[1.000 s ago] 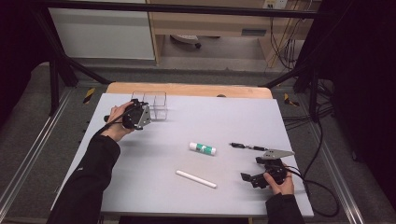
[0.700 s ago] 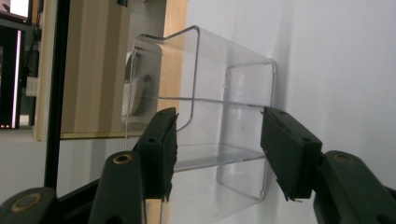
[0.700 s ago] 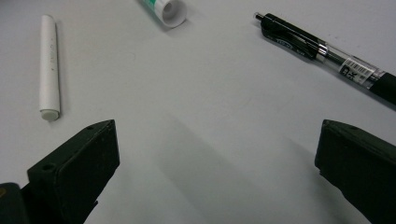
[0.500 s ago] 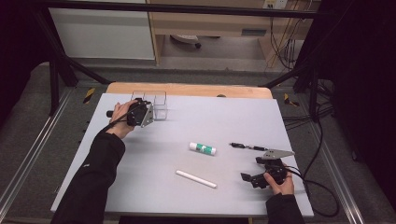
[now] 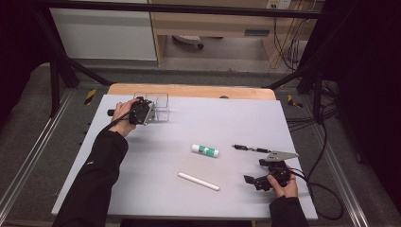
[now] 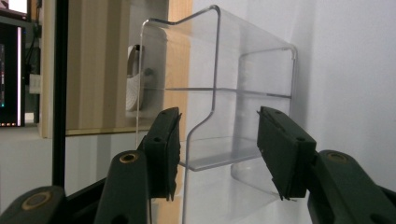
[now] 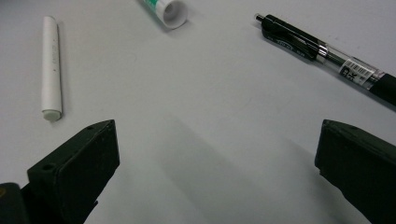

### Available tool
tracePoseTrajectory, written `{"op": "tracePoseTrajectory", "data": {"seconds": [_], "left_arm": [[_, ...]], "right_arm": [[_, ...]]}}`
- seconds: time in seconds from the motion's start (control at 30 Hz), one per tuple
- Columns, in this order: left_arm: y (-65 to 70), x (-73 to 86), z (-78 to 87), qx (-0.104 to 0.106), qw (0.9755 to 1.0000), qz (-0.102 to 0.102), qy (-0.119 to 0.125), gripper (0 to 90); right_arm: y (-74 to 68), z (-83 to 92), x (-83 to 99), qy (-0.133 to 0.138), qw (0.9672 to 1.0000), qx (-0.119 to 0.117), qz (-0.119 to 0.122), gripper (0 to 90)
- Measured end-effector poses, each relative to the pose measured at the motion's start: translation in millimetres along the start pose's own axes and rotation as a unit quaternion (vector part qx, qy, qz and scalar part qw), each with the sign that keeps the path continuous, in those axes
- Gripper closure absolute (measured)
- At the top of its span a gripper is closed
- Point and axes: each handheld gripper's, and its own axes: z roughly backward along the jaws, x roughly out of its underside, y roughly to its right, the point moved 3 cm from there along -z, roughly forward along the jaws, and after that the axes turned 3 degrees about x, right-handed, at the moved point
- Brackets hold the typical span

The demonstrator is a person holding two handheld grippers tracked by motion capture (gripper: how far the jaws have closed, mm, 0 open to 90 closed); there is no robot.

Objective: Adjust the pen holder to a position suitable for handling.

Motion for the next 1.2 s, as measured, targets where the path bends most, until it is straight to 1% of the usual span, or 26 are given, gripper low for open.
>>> {"op": "tracePoseTrajectory", "data": {"seconds": [0.03, 0.07, 0.13, 0.2, 0.33, 0.4, 0.63, 0.67, 0.83, 0.97, 1.0, 1.03, 1.07, 1.1, 1.13, 1.17, 1.2], "left_arm": [[0.5, 1.5, -2.5, 0.004, 1.0, -0.004, -0.007, 50.4], [1.0, 1.9, -3.8, 0.005, 1.0, -0.004, -0.006, 50.6], [1.2, 1.7, -4.9, 0.003, 0.9999, -0.007, -0.009, 51.2], [1.6, 0.9, -5.0, 0.001, 0.9998, -0.014, -0.012, 52.2], [2.1, 0.6, -4.7, -0.002, 0.9998, -0.018, -0.011, 54.6], [2.4, 0.4, -3.2, -0.003, 0.9997, -0.021, -0.015, 55.9], [2.9, -0.5, 1.7, -0.004, 0.9997, -0.022, -0.011, 66.9], [3.1, -0.6, 3.1, -0.002, 0.9997, -0.023, -0.013, 67.6], [4.9, -0.8, 6.8, 0.005, 0.9997, -0.024, -0.009, 69.9], [7.2, -2.5, 9.5, 0.011, 0.9992, -0.035, -0.015, 71.7], [7.2, -2.5, 9.5, 0.011, 0.9992, -0.035, -0.015, 72.1], [8.1, -3.3, 10.5, 0.012, 0.9988, -0.042, -0.02, 72.3], [8.8, -3.8, 10.8, 0.013, 0.9988, -0.044, -0.018, 72.6], [8.9, -4.2, 12.1, 0.017, 0.9985, -0.048, -0.022, 73.1], [9.6, -4.4, 13.0, 0.021, 0.9984, -0.048, -0.021, 73.8], [9.6, -4.4, 13.0, 0.021, 0.9984, -0.048, -0.021, 74.5], [9.9, -4.4, 13.6, 0.024, 0.9982, -0.053, -0.018, 75.2]], "right_arm": [[-0.1, 0.2, 0.0, 0.0, 1.0, 0.0, -0.001, 0.4], [-0.1, 0.4, 0.0, 0.0, 1.0, 0.0, -0.001, 0.4], [-0.1, 0.3, 0.0, 0.0, 1.0, 0.0, -0.001, 0.4], [-0.1, -0.2, 0.2, -0.001, 1.0, -0.001, 0.0, 0.4], [-0.2, -0.3, 0.2, -0.001, 1.0, -0.002, 0.0, 0.4], [-0.4, -0.2, 0.2, -0.001, 1.0, -0.003, 0.0, 0.4], [-0.6, -0.7, 0.3, -0.002, 1.0, -0.003, -0.001, 0.4], [-0.6, -0.8, 0.4, -0.002, 1.0, -0.003, -0.001, 0.4], [-0.8, -1.2, 0.4, -0.002, 1.0, -0.004, -0.001, 0.4], [-0.7, -0.9, 0.3, -0.002, 1.0, -0.005, -0.001, 0.4], [-0.7, -0.9, 0.3, -0.002, 1.0, -0.005, -0.001, 0.4], [-0.8, -0.9, 0.5, -0.003, 1.0, -0.005, -0.001, 0.4], [-0.8, -0.9, 0.5, -0.003, 1.0, -0.004, -0.001, 0.4], [-0.8, -0.8, 0.4, -0.003, 1.0, -0.005, -0.001, 0.4], [-0.8, -0.8, 0.4, -0.002, 1.0, -0.005, -0.001, 0.5], [-0.8, -0.8, 0.4, -0.002, 1.0, -0.005, -0.001, 0.5], [-0.8, -0.9, 0.4, -0.003, 1.0, -0.005, -0.001, 0.5]]}}
